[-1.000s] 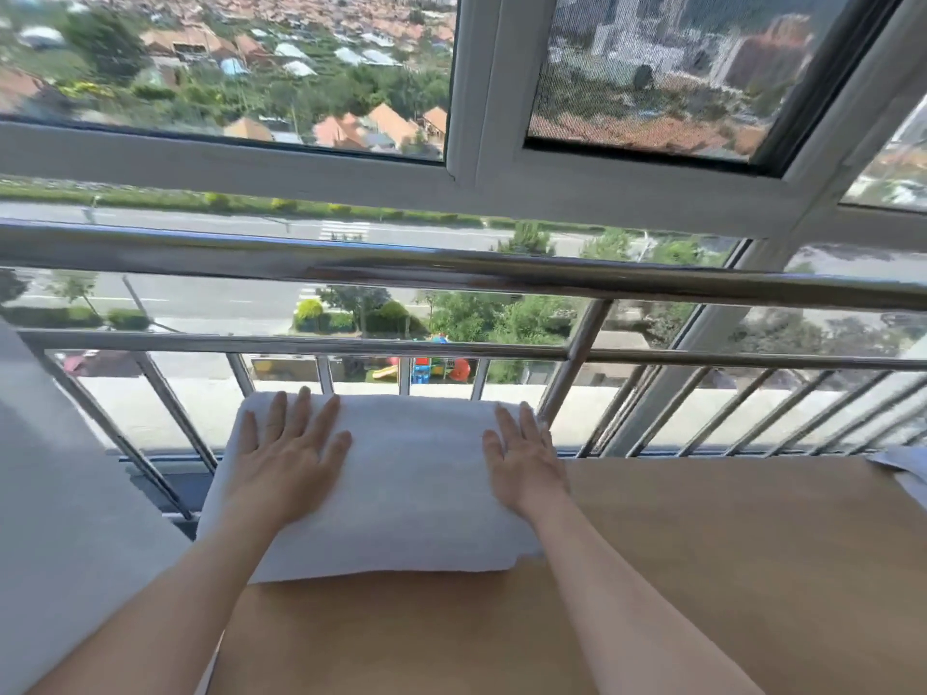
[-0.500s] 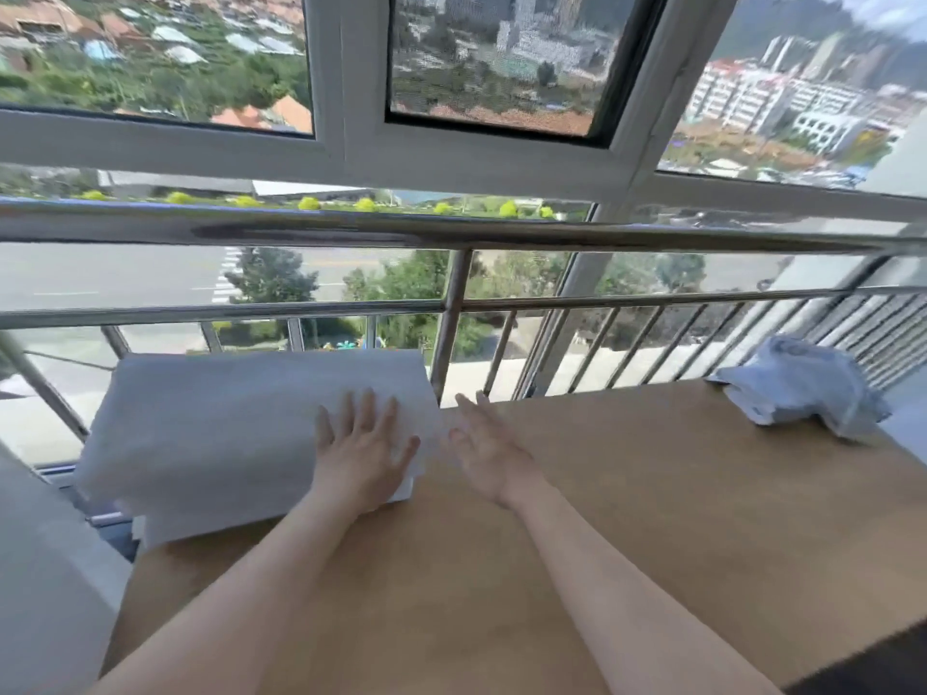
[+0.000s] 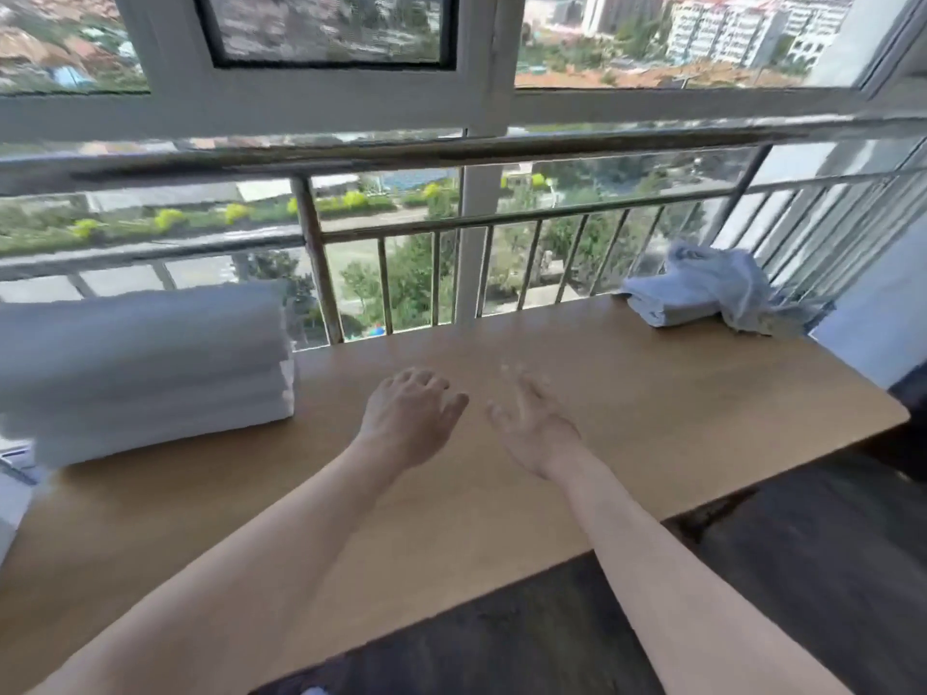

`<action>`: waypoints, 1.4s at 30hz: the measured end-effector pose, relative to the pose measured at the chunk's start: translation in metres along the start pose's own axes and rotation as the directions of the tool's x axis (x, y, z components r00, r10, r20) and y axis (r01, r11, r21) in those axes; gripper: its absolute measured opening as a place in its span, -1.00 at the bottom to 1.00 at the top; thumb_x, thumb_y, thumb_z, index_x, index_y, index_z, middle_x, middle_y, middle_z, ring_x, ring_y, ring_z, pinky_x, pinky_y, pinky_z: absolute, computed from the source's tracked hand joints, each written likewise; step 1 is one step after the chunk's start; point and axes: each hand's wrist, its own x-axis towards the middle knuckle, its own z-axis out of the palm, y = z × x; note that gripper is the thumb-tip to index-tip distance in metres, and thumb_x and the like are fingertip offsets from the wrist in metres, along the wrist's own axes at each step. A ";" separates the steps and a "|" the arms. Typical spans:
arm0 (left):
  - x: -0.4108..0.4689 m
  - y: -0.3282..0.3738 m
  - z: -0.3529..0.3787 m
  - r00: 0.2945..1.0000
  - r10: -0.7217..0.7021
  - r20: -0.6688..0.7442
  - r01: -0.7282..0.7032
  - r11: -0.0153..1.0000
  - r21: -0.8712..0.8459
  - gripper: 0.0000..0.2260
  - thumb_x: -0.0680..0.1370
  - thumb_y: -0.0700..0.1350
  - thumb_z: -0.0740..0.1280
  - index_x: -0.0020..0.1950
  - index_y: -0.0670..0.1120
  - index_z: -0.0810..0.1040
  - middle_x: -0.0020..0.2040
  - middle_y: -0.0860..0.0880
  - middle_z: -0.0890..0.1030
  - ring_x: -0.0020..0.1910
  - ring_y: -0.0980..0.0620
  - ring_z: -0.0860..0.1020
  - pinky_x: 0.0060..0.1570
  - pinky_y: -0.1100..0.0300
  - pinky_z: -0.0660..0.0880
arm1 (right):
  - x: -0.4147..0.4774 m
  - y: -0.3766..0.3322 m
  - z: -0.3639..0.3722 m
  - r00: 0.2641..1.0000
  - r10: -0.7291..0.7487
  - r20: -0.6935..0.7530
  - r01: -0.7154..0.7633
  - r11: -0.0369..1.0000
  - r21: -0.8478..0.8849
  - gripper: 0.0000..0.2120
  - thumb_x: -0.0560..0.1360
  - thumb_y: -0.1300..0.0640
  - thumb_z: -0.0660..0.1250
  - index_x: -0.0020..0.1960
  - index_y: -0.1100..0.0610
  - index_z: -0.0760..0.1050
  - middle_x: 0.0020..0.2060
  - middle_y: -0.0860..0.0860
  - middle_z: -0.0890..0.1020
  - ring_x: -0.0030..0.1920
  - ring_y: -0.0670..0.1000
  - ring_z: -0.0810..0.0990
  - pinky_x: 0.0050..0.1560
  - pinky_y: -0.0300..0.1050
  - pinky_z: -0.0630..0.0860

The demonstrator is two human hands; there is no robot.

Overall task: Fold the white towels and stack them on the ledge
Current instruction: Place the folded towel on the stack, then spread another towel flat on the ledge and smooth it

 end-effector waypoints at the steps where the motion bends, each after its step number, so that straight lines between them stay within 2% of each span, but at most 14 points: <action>1: 0.002 0.018 0.001 1.000 0.009 -0.001 -0.009 1.000 0.005 -0.55 0.66 0.21 0.03 0.31 -0.01 0.53 0.34 -0.03 0.52 0.37 -0.08 0.42 0.30 0.06 0.32 | -0.008 0.019 -0.009 1.000 0.015 0.009 -0.014 1.000 -0.024 -0.41 0.66 -0.11 0.12 0.62 -0.10 0.00 0.62 -0.04 -0.01 0.61 0.09 -0.07 0.55 0.08 -0.11; 6: 0.021 0.100 0.002 0.999 0.050 0.015 -0.050 0.999 0.015 -0.52 0.66 0.22 -0.01 0.35 -0.01 0.50 0.40 -0.04 0.48 0.43 -0.07 0.36 0.37 0.02 0.29 | -0.031 0.094 -0.061 0.997 0.079 -0.002 -0.079 0.995 -0.064 -0.40 0.66 -0.15 0.09 0.63 -0.10 -0.04 0.62 -0.07 -0.04 0.61 0.08 -0.09 0.54 0.08 -0.11; 12: 0.069 0.167 0.010 0.995 0.104 0.008 -0.104 0.994 0.042 -0.52 0.66 0.24 -0.01 0.30 -0.02 0.52 0.37 -0.04 0.49 0.40 -0.07 0.37 0.32 0.01 0.30 | -0.020 0.154 -0.111 0.994 0.111 -0.007 -0.111 0.994 -0.024 -0.40 0.66 -0.13 0.10 0.63 -0.08 -0.05 0.62 -0.09 -0.04 0.61 0.06 -0.09 0.56 0.11 -0.01; 19: 0.173 0.237 0.054 0.992 0.117 0.040 -0.117 0.993 -0.005 -0.51 0.66 0.24 0.00 0.30 -0.03 0.51 0.34 -0.02 0.50 0.39 -0.07 0.39 0.31 0.01 0.30 | 0.032 0.225 -0.160 0.987 0.145 -0.063 -0.147 0.989 -0.018 -0.42 0.66 -0.14 0.12 0.61 -0.11 0.01 0.61 -0.13 -0.02 0.60 0.04 -0.06 0.54 0.05 -0.01; 23: 0.228 0.276 0.090 0.983 0.142 0.114 -0.138 0.990 -0.039 -0.52 0.66 0.24 0.00 0.32 -0.02 0.50 0.38 -0.02 0.48 0.41 -0.06 0.37 0.34 0.03 0.27 | 0.060 0.275 -0.184 0.971 0.233 -0.043 -0.232 0.972 0.041 -0.44 0.67 -0.16 0.07 0.61 -0.13 -0.01 0.61 -0.16 -0.03 0.61 0.02 -0.09 0.56 0.05 -0.04; 30: 0.306 0.326 0.115 0.971 0.182 0.153 -0.176 0.983 -0.051 -0.53 0.66 0.24 0.00 0.32 0.00 0.50 0.35 0.01 0.49 0.38 -0.05 0.40 0.31 0.05 0.30 | 0.105 0.354 -0.211 0.934 0.354 -0.035 -0.346 0.927 0.143 -0.45 0.68 -0.12 0.07 0.62 -0.09 0.02 0.61 -0.15 -0.01 0.60 -0.01 -0.06 0.56 0.02 0.02; 38: 0.378 0.377 0.143 0.973 0.168 0.157 -0.166 0.986 -0.027 -0.50 0.64 0.26 -0.02 0.34 0.00 0.49 0.38 0.00 0.49 0.38 -0.06 0.41 0.29 0.03 0.31 | 0.180 0.430 -0.239 0.945 0.326 -0.022 -0.314 0.926 0.209 -0.45 0.67 -0.11 0.08 0.61 -0.07 0.05 0.61 -0.11 0.04 0.60 -0.02 -0.01 0.56 0.05 0.05; 42: 0.418 0.420 0.166 0.977 0.128 0.169 -0.127 0.992 -0.013 -0.52 0.64 0.25 -0.01 0.22 -0.02 0.53 0.23 -0.01 0.56 0.29 -0.08 0.47 0.24 0.02 0.35 | 0.229 0.481 -0.251 0.958 0.286 -0.022 -0.272 0.932 0.240 -0.46 0.68 -0.06 0.10 0.61 0.00 0.08 0.61 -0.05 0.07 0.60 0.00 0.00 0.56 0.04 0.06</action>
